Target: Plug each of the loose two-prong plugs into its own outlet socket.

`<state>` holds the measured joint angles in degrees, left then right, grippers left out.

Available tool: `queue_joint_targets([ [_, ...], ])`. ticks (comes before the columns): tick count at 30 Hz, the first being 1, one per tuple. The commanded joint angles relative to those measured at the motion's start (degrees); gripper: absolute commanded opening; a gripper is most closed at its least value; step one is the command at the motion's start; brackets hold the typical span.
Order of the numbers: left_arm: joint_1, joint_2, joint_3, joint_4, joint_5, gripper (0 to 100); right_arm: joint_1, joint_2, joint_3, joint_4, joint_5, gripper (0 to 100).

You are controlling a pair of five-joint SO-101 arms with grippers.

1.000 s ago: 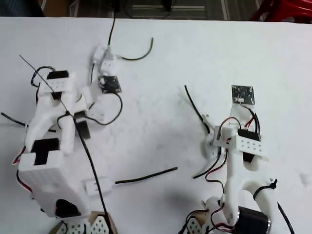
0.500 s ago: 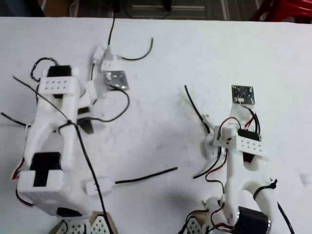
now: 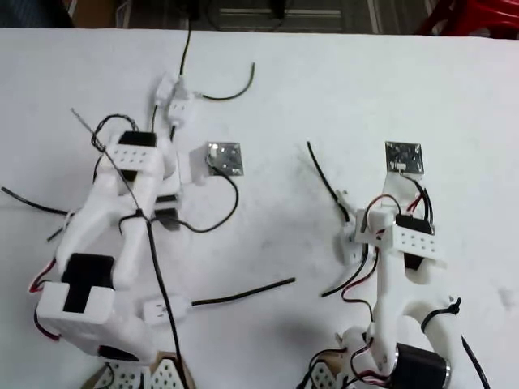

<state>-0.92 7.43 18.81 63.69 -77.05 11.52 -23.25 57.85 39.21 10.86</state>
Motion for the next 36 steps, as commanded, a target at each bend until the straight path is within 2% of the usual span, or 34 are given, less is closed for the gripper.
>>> queue_joint_targets([
  [1,-2.15,-0.4,-0.79,-2.02,-0.88,31,-0.66,-1.63,-0.35,-0.92,0.53,2.2],
  [5,-4.79,7.25,-5.63,-2.64,-0.53,31,-0.66,-1.63,-0.35,-0.92,0.53,2.2],
  [11,-6.2,14.37,-17.67,9.58,-0.53,30,-0.66,-1.63,-0.35,-0.92,0.53,2.2],
  [14,-5.85,15.6,-21.1,12.84,-0.53,22,-0.66,-1.63,-0.35,-0.92,0.53,2.2],
  [20,-5.67,17.1,-21.19,14.15,-0.53,2,-0.66,-1.63,-0.35,-0.92,0.53,2.2],
  [26,-1.45,17.63,-21.19,23.74,1.05,3,-0.57,-1.63,-0.35,-0.92,0.53,2.2],
  [29,2.86,17.63,-21.19,24.35,11.16,2,-0.57,-1.63,-0.35,-0.92,0.53,2.2],
  [36,10.95,17.63,-21.27,14.77,46.33,3,-0.31,-1.63,-0.35,-0.92,0.53,2.2],
])
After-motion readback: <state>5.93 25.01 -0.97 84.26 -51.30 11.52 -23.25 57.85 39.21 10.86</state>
